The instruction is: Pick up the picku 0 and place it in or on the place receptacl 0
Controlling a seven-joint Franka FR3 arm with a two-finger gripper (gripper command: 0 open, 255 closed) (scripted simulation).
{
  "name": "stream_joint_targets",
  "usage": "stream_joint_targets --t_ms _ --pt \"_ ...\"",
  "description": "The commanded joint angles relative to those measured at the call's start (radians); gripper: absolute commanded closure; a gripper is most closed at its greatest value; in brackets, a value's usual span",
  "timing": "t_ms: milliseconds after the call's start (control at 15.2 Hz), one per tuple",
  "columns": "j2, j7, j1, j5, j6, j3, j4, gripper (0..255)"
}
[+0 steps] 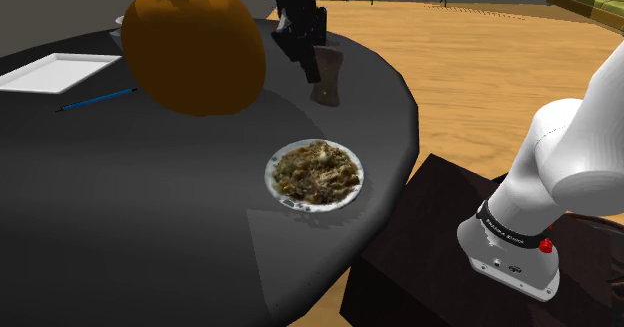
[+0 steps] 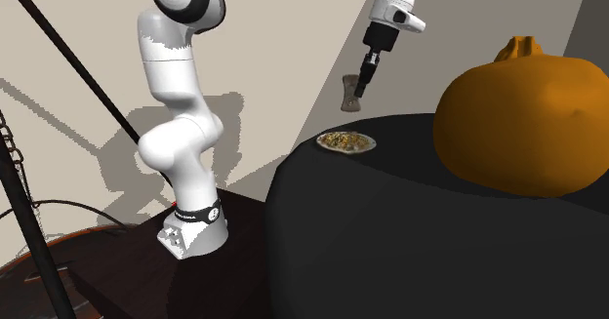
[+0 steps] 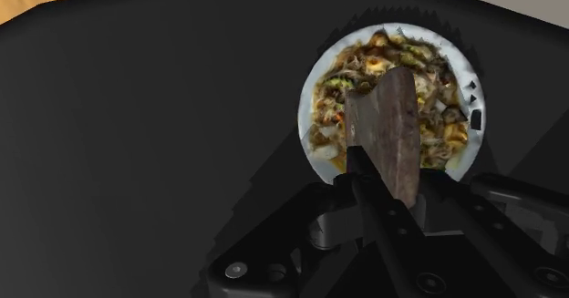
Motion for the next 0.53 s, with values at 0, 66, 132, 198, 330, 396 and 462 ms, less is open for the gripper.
stream_joint_targets --t_ms 0,66,132,198,330,396,462 --pt "0.008 0.052 0.023 0.013 0.006 0.026 0.006 255" --pt "0.015 0.078 0.035 0.019 0.007 0.039 0.015 255" --pt "0.023 0.105 0.047 0.024 0.007 0.052 0.025 255" --pt "0.028 0.118 0.054 0.026 0.008 0.058 0.031 255" --pt "0.021 0.114 0.053 0.027 0.036 0.058 -0.004 255" --pt "0.018 0.111 0.053 0.028 0.05 0.058 -0.021 255" --pt "0.016 0.109 0.053 0.028 0.064 0.058 -0.037 255"
